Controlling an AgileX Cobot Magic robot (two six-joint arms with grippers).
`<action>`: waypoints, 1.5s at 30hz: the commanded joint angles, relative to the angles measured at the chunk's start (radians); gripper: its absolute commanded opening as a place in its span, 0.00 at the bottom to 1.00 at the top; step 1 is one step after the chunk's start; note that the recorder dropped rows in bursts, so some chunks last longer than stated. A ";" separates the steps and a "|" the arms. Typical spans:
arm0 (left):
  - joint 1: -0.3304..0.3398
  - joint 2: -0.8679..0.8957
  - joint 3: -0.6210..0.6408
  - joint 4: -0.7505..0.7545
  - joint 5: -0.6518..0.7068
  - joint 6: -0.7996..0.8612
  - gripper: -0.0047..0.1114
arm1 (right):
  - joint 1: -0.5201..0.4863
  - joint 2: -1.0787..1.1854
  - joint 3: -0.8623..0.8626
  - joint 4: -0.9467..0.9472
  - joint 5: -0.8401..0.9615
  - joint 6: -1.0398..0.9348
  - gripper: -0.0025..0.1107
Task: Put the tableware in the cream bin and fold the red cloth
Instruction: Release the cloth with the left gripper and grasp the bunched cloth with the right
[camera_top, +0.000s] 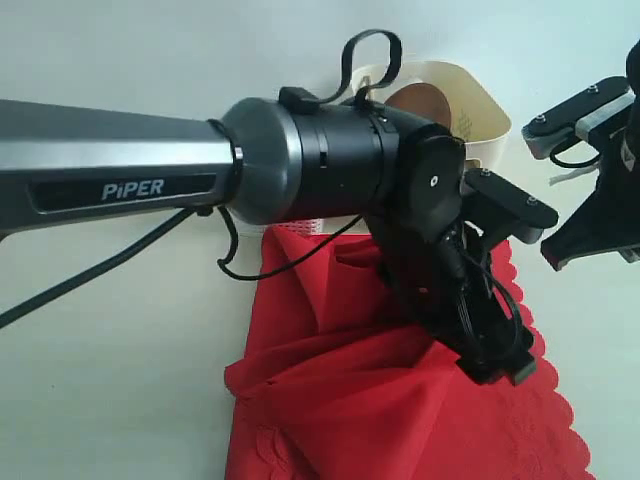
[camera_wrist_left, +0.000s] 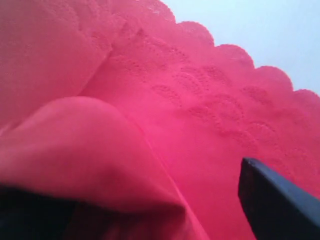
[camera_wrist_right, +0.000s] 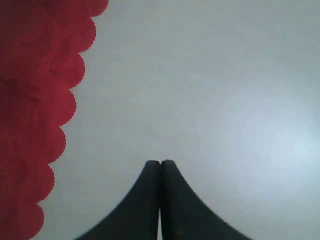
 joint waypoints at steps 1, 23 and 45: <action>-0.004 -0.010 -0.072 0.037 0.067 -0.036 0.82 | -0.003 -0.006 -0.007 0.003 -0.015 0.000 0.02; 0.027 -0.246 -0.151 0.239 0.402 -0.035 0.82 | -0.005 -0.054 -0.014 0.219 -0.141 -0.186 0.44; 0.470 -0.733 0.434 0.236 -0.001 -0.156 0.82 | 0.140 0.054 -0.011 0.696 -0.394 -0.843 0.64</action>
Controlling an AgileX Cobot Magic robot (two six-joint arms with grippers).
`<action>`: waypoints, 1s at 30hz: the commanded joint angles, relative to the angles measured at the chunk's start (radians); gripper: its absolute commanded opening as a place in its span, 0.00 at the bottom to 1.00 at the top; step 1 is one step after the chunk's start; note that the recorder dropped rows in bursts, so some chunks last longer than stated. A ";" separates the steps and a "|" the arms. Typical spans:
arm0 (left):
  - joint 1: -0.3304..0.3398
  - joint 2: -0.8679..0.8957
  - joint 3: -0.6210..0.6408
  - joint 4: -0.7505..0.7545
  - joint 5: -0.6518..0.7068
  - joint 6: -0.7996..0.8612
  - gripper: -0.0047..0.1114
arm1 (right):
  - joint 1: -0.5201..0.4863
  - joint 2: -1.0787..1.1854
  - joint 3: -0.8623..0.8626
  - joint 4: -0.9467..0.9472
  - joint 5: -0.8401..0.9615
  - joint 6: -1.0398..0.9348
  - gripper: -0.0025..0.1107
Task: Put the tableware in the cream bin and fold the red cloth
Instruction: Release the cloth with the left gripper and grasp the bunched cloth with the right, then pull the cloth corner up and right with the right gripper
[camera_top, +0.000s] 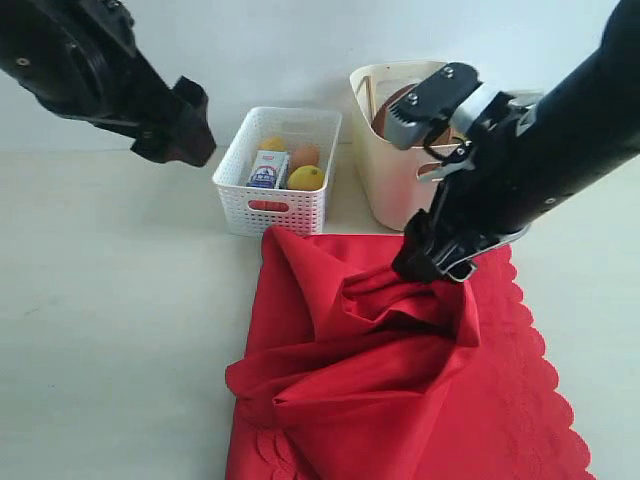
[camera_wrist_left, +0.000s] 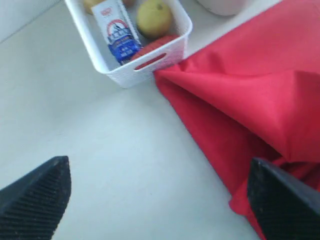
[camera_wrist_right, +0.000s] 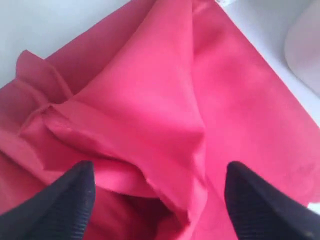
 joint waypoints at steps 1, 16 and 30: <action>0.065 -0.051 0.060 -0.006 -0.083 -0.018 0.82 | 0.032 0.084 -0.006 -0.076 -0.098 -0.005 0.63; 0.109 -0.060 0.090 -0.006 -0.129 -0.018 0.82 | 0.032 0.155 -0.025 -0.284 -0.166 0.349 0.02; 0.109 -0.060 0.090 -0.014 -0.124 -0.025 0.82 | -0.270 0.161 -0.025 -0.240 -0.168 0.620 0.02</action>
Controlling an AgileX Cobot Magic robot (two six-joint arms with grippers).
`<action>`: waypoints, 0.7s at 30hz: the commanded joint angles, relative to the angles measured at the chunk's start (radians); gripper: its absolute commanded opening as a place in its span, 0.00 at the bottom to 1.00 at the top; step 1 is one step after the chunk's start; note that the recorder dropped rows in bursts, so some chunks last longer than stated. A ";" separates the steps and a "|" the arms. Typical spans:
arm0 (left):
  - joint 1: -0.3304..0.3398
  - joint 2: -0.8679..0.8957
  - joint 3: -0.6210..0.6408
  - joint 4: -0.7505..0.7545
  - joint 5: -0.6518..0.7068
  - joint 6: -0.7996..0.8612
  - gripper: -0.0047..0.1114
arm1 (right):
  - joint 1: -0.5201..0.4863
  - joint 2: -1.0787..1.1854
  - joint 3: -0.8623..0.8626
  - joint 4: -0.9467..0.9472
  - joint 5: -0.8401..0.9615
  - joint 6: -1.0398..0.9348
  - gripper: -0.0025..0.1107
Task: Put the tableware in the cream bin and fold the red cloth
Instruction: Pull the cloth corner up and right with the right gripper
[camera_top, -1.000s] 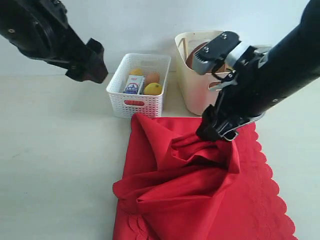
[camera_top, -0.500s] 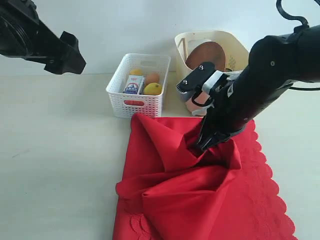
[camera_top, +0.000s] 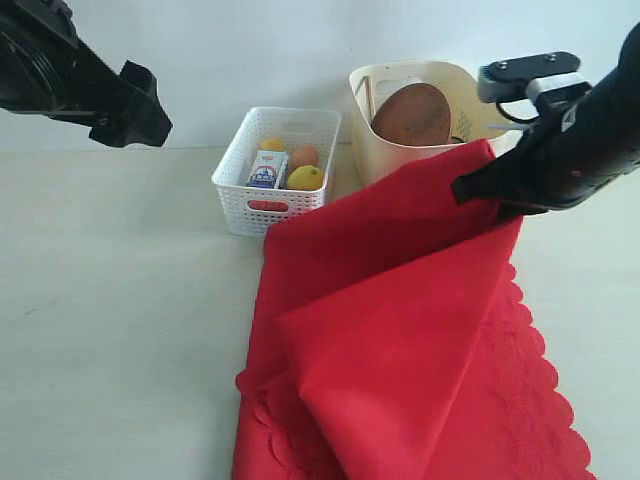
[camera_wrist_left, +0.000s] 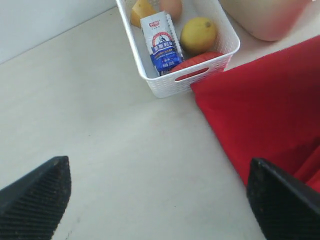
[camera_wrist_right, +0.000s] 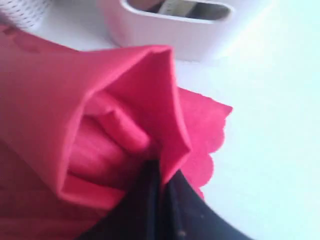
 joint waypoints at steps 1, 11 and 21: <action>0.003 -0.009 0.003 -0.016 -0.009 -0.010 0.82 | -0.084 0.086 -0.008 0.053 -0.014 0.019 0.03; 0.003 -0.009 0.003 -0.023 -0.009 -0.010 0.82 | -0.149 0.252 -0.008 0.042 -0.081 0.019 0.59; 0.003 -0.009 0.003 -0.025 -0.010 -0.010 0.82 | -0.146 -0.042 -0.044 0.091 0.124 -0.171 0.68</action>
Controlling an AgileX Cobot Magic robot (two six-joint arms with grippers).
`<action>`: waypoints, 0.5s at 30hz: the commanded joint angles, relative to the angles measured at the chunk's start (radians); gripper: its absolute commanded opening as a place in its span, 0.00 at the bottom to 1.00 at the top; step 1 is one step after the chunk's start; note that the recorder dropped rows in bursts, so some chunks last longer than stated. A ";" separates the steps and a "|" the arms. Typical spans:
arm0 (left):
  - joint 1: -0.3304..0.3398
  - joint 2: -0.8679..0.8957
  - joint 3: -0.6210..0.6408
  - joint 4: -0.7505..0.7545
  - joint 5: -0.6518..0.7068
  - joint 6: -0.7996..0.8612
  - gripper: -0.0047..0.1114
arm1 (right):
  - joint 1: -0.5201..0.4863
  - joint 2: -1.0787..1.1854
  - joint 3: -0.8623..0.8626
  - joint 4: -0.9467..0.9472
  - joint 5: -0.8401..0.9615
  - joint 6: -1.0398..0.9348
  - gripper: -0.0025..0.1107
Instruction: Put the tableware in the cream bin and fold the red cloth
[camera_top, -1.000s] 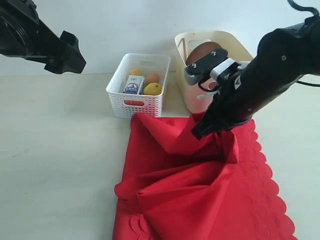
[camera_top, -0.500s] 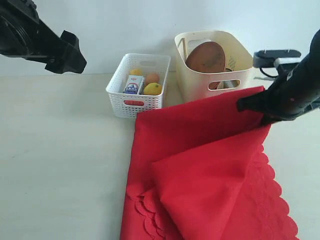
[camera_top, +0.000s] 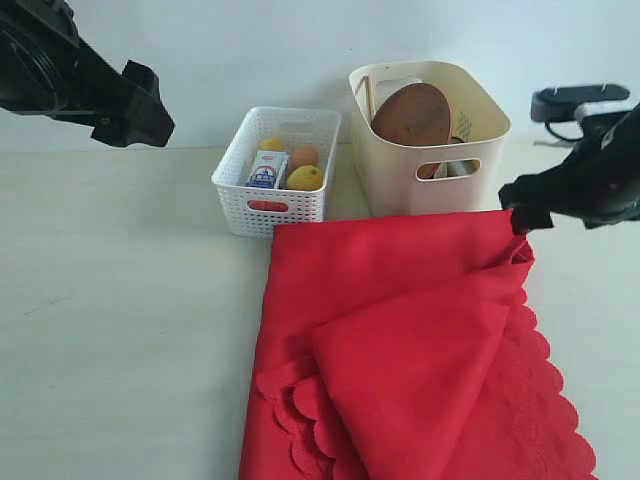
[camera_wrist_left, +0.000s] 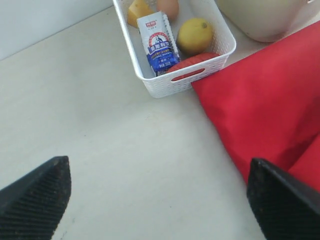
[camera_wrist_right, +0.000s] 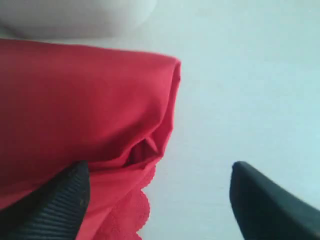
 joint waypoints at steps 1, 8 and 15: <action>0.003 -0.009 0.003 -0.016 -0.010 -0.010 0.82 | -0.002 -0.136 -0.055 0.144 0.205 -0.216 0.68; 0.003 -0.009 0.003 -0.038 -0.004 -0.010 0.82 | 0.035 -0.150 -0.072 0.492 0.348 -0.465 0.43; 0.003 0.020 0.003 -0.086 0.058 0.026 0.48 | 0.214 -0.009 -0.083 0.485 0.202 -0.467 0.19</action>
